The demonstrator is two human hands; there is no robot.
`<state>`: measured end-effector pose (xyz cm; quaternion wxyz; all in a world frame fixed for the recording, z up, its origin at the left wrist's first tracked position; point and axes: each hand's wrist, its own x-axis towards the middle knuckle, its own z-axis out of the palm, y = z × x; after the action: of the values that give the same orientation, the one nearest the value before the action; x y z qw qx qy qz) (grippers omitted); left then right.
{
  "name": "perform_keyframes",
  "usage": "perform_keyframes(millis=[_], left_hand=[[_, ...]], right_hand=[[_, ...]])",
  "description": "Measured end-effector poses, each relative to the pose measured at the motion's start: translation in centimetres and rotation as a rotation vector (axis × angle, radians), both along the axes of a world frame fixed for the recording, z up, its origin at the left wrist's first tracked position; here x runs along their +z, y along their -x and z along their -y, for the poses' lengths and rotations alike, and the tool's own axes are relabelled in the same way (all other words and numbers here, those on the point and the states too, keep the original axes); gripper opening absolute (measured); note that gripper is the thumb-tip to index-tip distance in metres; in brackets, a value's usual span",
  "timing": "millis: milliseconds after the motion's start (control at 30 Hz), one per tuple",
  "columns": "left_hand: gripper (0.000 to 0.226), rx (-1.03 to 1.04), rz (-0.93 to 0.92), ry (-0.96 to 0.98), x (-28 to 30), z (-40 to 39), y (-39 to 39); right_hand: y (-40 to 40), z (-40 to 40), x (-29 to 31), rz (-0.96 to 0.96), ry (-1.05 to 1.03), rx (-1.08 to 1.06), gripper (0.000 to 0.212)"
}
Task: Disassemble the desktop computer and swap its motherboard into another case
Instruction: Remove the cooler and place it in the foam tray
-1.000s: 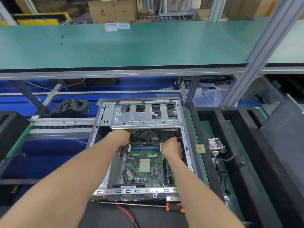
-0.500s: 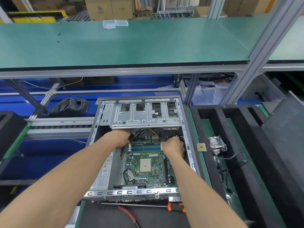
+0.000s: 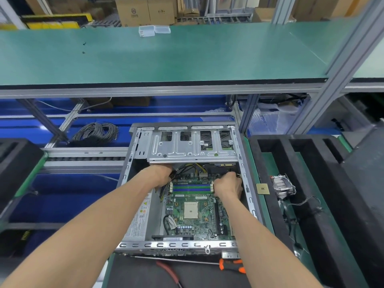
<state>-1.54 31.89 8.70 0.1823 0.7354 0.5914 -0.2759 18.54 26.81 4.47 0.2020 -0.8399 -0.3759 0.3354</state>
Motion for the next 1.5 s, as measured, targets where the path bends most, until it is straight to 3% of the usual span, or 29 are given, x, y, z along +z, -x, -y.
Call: perform_keyframes(millis=[300, 767, 967, 1133, 1500], left_hand=[[0.024, 0.077, 0.003, 0.07, -0.1, -0.3, 0.0], [0.017, 0.05, -0.148, 0.077, -1.3, -1.0, -0.7], [0.013, 0.02, -0.154, 0.07, -1.3, -1.1, -0.4], [0.02, 0.009, -0.124, 0.054, -1.2, -1.0, -0.2], [0.021, -0.041, -0.147, 0.065, -1.2, -1.0, -0.1]], right_hand=[[-0.2, 0.6, 0.5, 0.041, 0.01, 0.041, 0.01], [0.3, 1.0, 1.1, -0.046, -0.064, 0.01, 0.008], [1.4, 1.0, 0.7, -0.04, -0.036, 0.241, 0.027], [1.5, 0.4, -0.1, 0.046, -0.016, 0.294, 0.015], [1.3, 0.8, 1.2, -0.031, -0.066, 0.304, 0.011]])
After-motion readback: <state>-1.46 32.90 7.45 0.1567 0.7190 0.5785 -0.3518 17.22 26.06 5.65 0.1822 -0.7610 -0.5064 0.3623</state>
